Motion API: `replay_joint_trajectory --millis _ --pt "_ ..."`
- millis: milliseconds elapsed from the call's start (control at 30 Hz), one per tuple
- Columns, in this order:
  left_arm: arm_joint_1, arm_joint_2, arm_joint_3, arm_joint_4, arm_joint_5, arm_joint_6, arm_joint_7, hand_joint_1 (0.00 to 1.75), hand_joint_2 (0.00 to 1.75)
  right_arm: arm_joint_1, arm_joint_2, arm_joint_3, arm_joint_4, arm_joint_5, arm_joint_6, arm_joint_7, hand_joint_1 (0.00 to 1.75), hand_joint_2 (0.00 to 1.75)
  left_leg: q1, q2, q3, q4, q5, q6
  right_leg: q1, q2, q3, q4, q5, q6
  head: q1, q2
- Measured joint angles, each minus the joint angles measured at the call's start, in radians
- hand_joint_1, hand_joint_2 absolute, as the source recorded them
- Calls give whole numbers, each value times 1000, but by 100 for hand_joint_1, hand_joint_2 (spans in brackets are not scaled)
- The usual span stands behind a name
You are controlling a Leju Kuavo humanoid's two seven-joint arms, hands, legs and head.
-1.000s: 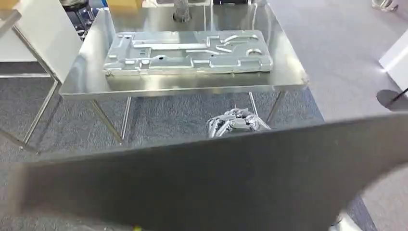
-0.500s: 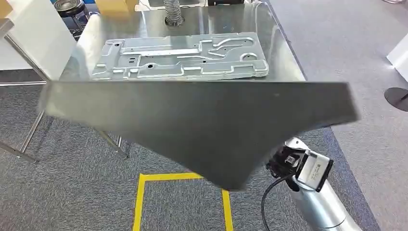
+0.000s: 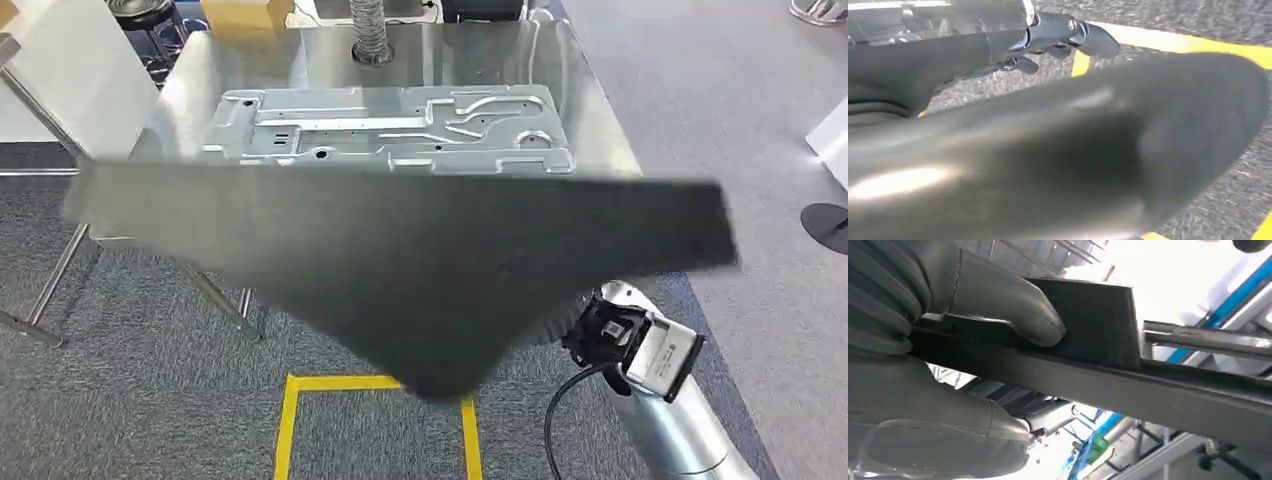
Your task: Take the parts from the cabinet and place them on the table.
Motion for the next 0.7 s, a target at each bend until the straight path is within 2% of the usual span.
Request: replay_joint_trajectory --millis 33,67,100,167,200,233,300,333,367,400,433,500,533,567,600,667,700 --pt "1 0 0 0 4 0 0 0 0 0 0 0 0 6 0 1 175 175 1 -1 8 2 -9 -2 -4 0 -38 41 5 4 0 0" --pt "2 0 0 0 6 0 0 0 0 0 0 0 0 8 2 3 175 175 2 -11 18 4 -17 -6 -7 -1 -48 27 38 8 0 0" --pt "3 -1 0 0 8 -1 0 0 0 -1 -2 -1 0 8 6 8 175 175 5 -16 31 7 -29 -10 -11 0 -32 -37 98 12 1 0" --pt "1 -3 -1 0 8 -3 -2 0 0 -6 -2 -1 1 3 19 15 175 175 9 -26 54 19 -56 -22 -19 9 32 -219 222 18 1 0" --pt "1 -3 -1 0 9 -3 -3 0 0 -9 -3 -2 5 -1 22 15 175 175 8 -32 49 23 -66 -29 -21 33 45 -234 205 17 2 0" --pt "-3 -3 -1 0 9 -3 -3 0 0 -13 -3 -2 6 -4 27 17 175 175 6 -39 47 35 -74 -38 -20 36 51 -259 196 10 3 0" --pt "-2 -2 -2 0 10 -3 -5 0 0 -17 -4 -2 7 -6 31 19 175 175 12 -47 46 24 -76 -46 -12 28 51 -252 187 -5 -1 0" --pt "0 -2 -2 0 10 -3 -5 0 0 -20 -5 -3 8 -6 31 21 175 175 13 -50 48 23 -79 -51 -14 24 54 -254 184 -10 -1 0" --pt "2 -1 -2 0 11 -3 -5 0 0 -22 -5 -3 7 -10 33 22 175 175 14 -43 54 28 -90 -57 -19 21 63 -260 182 -17 -2 0" --pt "1 -2 -2 0 11 -3 -5 0 0 -23 -5 -3 7 -19 36 23 175 175 13 -23 40 63 -102 -62 -19 16 72 -261 176 -25 -10 0" --pt "-2 -1 -2 0 12 -3 -5 0 0 -24 -5 -3 7 -25 40 23 175 175 14 -12 4 129 -128 -66 -19 10 77 -262 171 -29 -14 0" --pt "-3 -1 -2 0 12 -2 -5 0 0 -22 -5 -2 7 -30 48 23 175 175 14 -3 -107 309 -189 -71 -15 5 84 -261 161 -32 -13 0" --pt "1 -2 -2 0 13 -2 -5 0 0 -22 -5 -1 7 -31 49 23 175 175 15 -2 -150 366 -190 -71 -14 5 91 -261 155 -33 -15 0" --pt "3 -2 -2 0 13 -2 -5 0 0 -22 -4 -1 7 -30 48 26 175 175 15 -2 -168 369 -163 -70 -13 4 100 -261 149 -33 -14 0" --pt "4 -2 -2 0 13 -2 -4 0 0 -21 -4 -1 7 -30 48 27 175 175 14 -2 -161 325 -116 -66 -12 4 110 -261 141 -32 -14 0" --pt "4 -1 -2 0 13 -2 -4 0 0 -23 -4 -1 6 -29 47 28 175 175 13 -2 -101 150 4 -54 -10 4 136 -262 125 -29 -14 0" --pt "5 0 -2 0 13 -1 -4 0 0 -23 -4 -1 6 -29 47 29 175 175 10 0 -79 75 37 -45 -11 4 143 -266 117 -25 -14 0"
